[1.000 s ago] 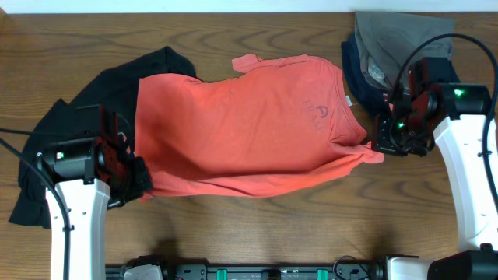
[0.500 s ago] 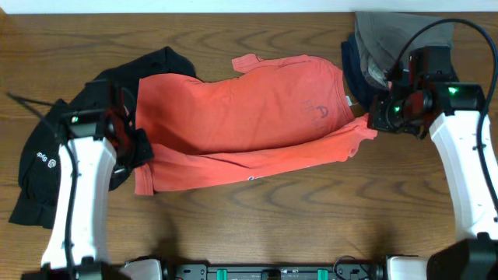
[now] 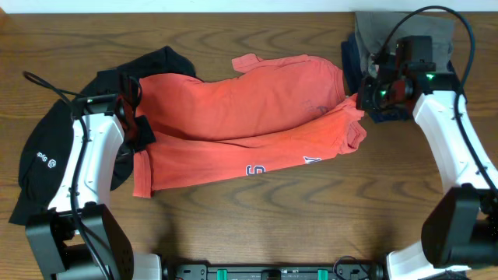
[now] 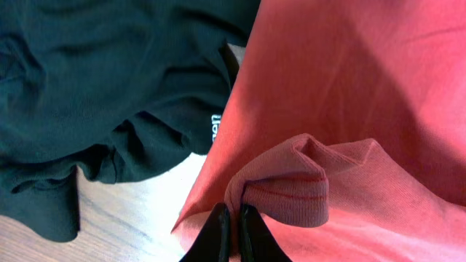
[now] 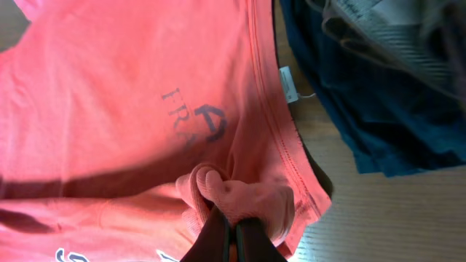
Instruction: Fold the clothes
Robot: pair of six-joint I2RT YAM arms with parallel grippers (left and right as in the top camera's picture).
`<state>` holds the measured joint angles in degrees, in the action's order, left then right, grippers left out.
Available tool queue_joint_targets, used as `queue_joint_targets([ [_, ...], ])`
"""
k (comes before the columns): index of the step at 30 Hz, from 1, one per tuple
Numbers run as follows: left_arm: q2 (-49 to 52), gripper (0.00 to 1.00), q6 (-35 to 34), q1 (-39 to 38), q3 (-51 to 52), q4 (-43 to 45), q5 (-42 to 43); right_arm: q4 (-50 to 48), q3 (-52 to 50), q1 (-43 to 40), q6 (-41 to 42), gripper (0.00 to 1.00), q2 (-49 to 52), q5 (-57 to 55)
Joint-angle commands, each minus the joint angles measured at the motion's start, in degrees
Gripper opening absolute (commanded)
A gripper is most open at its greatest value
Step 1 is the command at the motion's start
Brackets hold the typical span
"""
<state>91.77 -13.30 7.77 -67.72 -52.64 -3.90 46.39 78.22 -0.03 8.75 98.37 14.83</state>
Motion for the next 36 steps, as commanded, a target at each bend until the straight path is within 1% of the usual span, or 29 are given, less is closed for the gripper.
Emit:
queue_joint_targets([
  [1,0.79,0.06,-0.76,0.26,0.15,0.76,-1.77,-0.61,0.09,1.60,-1.90,0.01,2.64,1.31],
  [9,2.05,0.06,-0.74,0.26,0.17,1.77,-3.04,-4.09,0.09,3.39,-2.62,0.01,5.84,1.29],
  [18,5.99,0.06,-0.72,0.26,0.35,1.75,-3.06,-3.34,0.09,2.60,-2.64,0.01,5.86,0.98],
  [19,6.25,0.09,-0.72,0.26,0.35,1.75,-3.06,-3.28,0.09,2.62,-2.64,0.03,5.86,0.81],
  [21,6.45,0.39,-0.72,0.24,0.35,1.55,-3.04,-3.08,0.09,2.62,-3.39,0.38,5.86,0.83],
  [22,6.45,0.52,-0.72,0.24,0.35,1.38,-3.04,-3.04,0.09,2.62,-3.93,0.62,5.86,0.81],
  [23,6.45,0.59,-0.66,0.24,0.35,1.29,-3.04,-3.02,0.09,2.62,-4.55,0.68,5.86,0.81],
  [24,6.45,0.67,-0.35,0.26,0.35,1.11,-3.02,-2.97,0.09,2.56,-4.87,0.71,5.81,0.79],
  [27,6.25,0.78,1.90,0.26,0.28,0.66,-3.02,-2.82,0.37,2.23,-5.20,0.72,5.66,1.07],
  [29,5.84,0.82,3.21,0.24,-0.39,-0.15,-2.99,-2.36,1.27,1.92,-5.22,0.71,5.29,1.84],
  [31,5.20,0.86,3.41,0.24,-2.01,-1.62,-2.99,-1.29,3.02,1.79,-5.25,0.68,4.87,2.16],
  [34,3.76,0.88,3.67,0.24,-5.18,-3.74,-3.02,2.29,7.89,1.92,-6.32,0.66,4.31,2.14],
  [36,2.51,0.92,4.33,0.24,-7.69,-5.20,-2.97,5.31,11.72,2.05,-7.39,0.65,4.28,2.14],
])
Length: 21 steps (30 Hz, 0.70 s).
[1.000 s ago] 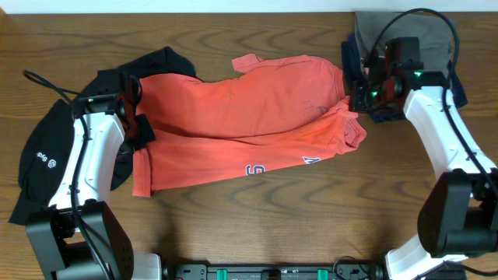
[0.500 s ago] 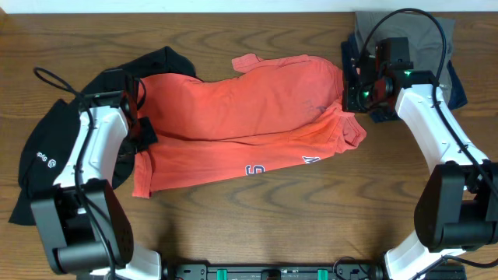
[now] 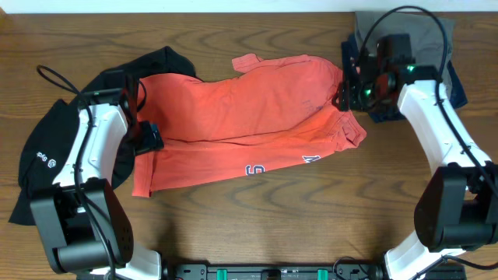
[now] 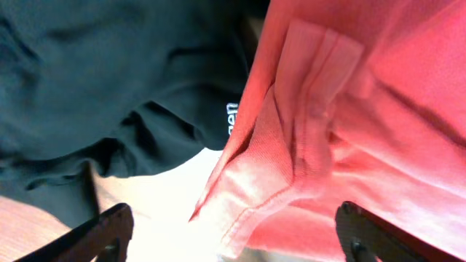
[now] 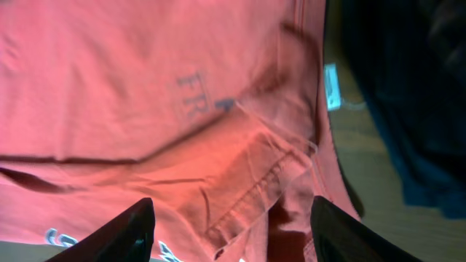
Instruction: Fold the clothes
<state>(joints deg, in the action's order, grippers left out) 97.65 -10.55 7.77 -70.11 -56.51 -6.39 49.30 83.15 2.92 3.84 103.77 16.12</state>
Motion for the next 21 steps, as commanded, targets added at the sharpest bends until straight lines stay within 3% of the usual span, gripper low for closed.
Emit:
queue_joint_targets([
  [1,-3.98,0.94,1.97,0.24,-6.40,-1.90,-0.46,4.15,9.01,-0.76,-2.97,0.65,-1.11,0.79],
  [7,-6.03,0.98,5.53,0.26,-11.41,-0.63,3.08,7.76,16.02,0.13,-3.98,0.65,-1.11,0.81],
  [11,-3.85,0.98,10.21,0.24,-11.45,7.50,9.90,7.48,16.33,1.22,-4.31,0.64,-1.11,0.79],
  [14,0.52,0.98,12.98,0.39,-11.47,15.34,10.25,7.34,16.33,2.27,-5.22,0.65,-1.09,0.39],
  [21,11.37,0.98,12.04,3.10,-12.52,26.91,14.45,7.98,16.33,3.48,-5.27,0.64,-1.09,-0.68],
])
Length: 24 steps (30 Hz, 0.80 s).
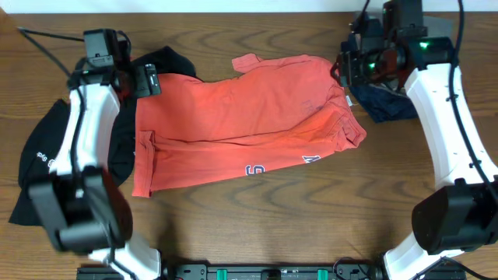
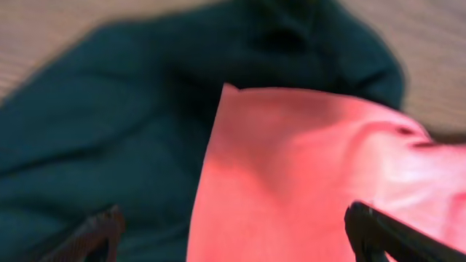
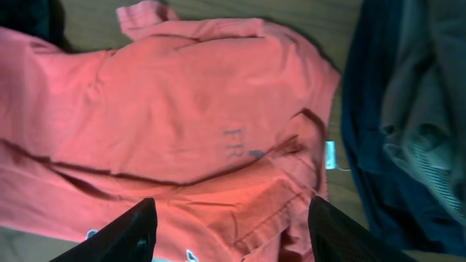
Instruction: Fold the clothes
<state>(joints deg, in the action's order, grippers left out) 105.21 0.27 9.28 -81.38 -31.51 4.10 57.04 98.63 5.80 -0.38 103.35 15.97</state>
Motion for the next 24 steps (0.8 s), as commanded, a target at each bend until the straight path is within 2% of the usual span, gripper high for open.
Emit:
queue_joint_targets([
  [1,4.83,0.98,1.27,1.81,-1.46,2.91,4.72,0.22,0.85,0.61,-1.05,0.64,-0.68,-0.52],
  [10,8.46,0.97,7.39,1.36,-1.53,12.13,6.38,-0.24,0.85,0.66,-1.01,0.64,-0.68,-0.50],
  [19,14.01,0.87,14.53,1.25,-1.53,15.78,7.61,-0.26,0.79,0.66,-1.03,0.63,-0.68,-0.55],
  [24,14.29,0.84,16.72,1.27,-1.53,15.87,7.96,-0.37,0.79,0.66,-1.03,0.62,-0.68,-0.79],
])
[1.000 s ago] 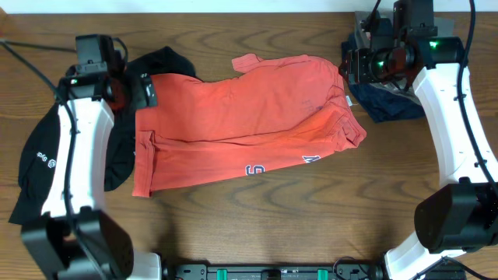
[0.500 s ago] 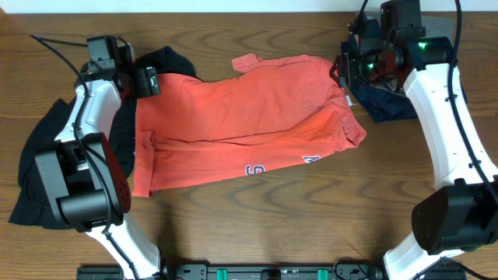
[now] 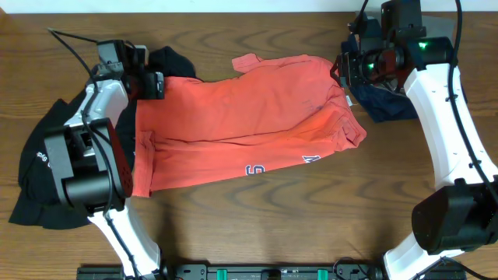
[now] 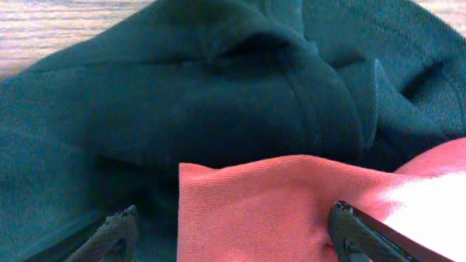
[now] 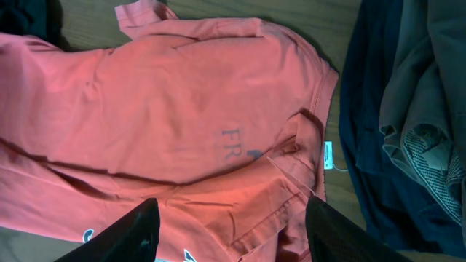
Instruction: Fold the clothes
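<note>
An orange T-shirt (image 3: pixel 241 124) lies folded lengthwise across the middle of the table, printed side showing along its near edge. My left gripper (image 3: pixel 152 84) is open at the shirt's far left corner. In the left wrist view that corner (image 4: pixel 291 211) lies between the spread fingers (image 4: pixel 116 233) of the left gripper (image 4: pixel 233 236). My right gripper (image 3: pixel 346 71) hangs open above the shirt's right end. In the right wrist view the right gripper (image 5: pixel 233 233) is over the collar area of the shirt (image 5: pixel 182 124), holding nothing.
A black garment (image 3: pixel 54 163) lies at the left, partly under the shirt's left end, and fills most of the left wrist view (image 4: pixel 182 87). A pile of dark blue and grey clothes (image 3: pixel 397 47) sits at the back right, close beside the shirt's collar (image 5: pixel 408 109).
My left gripper has come down close onto the shirt's far left corner, which now sits between its open fingers. The right gripper has barely moved and stays open.
Both grippers were shut on bunched shirt fabric, left at the left end, right at the right end. Then both were open and the fabric lay folded on the shirt. After that both stood at the shirt's far edge, the left now low at the far left corner.
</note>
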Robot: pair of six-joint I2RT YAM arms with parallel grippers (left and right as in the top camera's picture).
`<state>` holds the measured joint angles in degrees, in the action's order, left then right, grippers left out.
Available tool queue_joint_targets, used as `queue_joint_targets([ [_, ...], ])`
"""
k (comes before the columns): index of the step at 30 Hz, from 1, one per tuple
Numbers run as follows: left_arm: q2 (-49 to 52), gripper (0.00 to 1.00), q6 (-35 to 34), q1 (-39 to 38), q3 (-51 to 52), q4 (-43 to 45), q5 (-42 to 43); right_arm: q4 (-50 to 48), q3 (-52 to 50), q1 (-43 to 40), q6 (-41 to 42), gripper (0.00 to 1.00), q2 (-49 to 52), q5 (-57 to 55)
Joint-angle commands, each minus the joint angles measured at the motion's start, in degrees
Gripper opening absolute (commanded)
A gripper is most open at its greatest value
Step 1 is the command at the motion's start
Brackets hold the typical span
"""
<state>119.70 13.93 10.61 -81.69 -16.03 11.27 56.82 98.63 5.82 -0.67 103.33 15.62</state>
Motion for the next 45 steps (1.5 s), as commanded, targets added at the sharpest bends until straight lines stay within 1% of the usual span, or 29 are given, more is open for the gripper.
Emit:
queue_joint_targets([
  [1,-0.20,0.84,3.19,-0.07,-1.22,0.55,0.81,-0.24,0.76,0.63,-0.74,0.62,-0.66,-0.44],
  [4,-0.11,0.80,3.19,-0.09,-1.20,0.87,0.81,-0.46,0.76,0.63,-0.72,0.61,-0.66,-0.44],
  [8,-0.09,0.69,3.19,-0.09,-1.16,1.05,2.27,-0.57,0.76,0.63,-0.72,0.61,-0.66,-0.42],
  [9,-0.09,0.68,3.17,-0.09,-1.16,1.01,2.29,-0.57,0.76,0.63,-0.72,0.61,-0.66,-0.42],
  [19,2.49,0.67,3.17,-0.13,-1.05,1.18,2.23,-0.48,0.72,0.63,-0.72,0.60,-0.66,-0.42],
  [23,2.40,0.57,3.13,-0.13,-1.07,1.86,2.23,-0.52,0.72,0.63,-0.72,0.60,-0.66,-0.39],
  [29,2.08,0.48,2.71,-0.13,-1.07,2.25,2.21,-0.61,0.72,0.63,-0.72,0.60,-0.66,-0.42],
  [35,0.85,0.32,2.27,-0.13,-1.07,2.25,2.21,-0.70,0.72,0.63,-0.72,0.60,-0.66,-0.42],
  [38,0.15,0.19,2.27,-0.13,-1.07,2.43,2.14,-0.70,0.72,0.63,-0.72,0.60,-0.66,-0.39],
  [39,0.02,0.11,2.27,-0.13,-1.07,2.47,1.97,-0.70,0.72,0.63,-0.72,0.60,-0.66,-0.39],
  [40,-0.31,0.07,2.03,-0.13,-1.07,2.47,1.62,-0.68,0.72,0.63,-0.72,0.59,-0.66,-0.39],
  [42,-0.87,0.06,1.64,-0.13,-1.07,2.45,1.09,-0.70,0.72,0.63,-0.72,0.59,-0.66,-0.39],
  [45,-1.86,0.06,1.40,-0.13,-1.07,2.40,1.09,-0.70,0.72,0.63,-0.72,0.59,-0.66,-0.39],
])
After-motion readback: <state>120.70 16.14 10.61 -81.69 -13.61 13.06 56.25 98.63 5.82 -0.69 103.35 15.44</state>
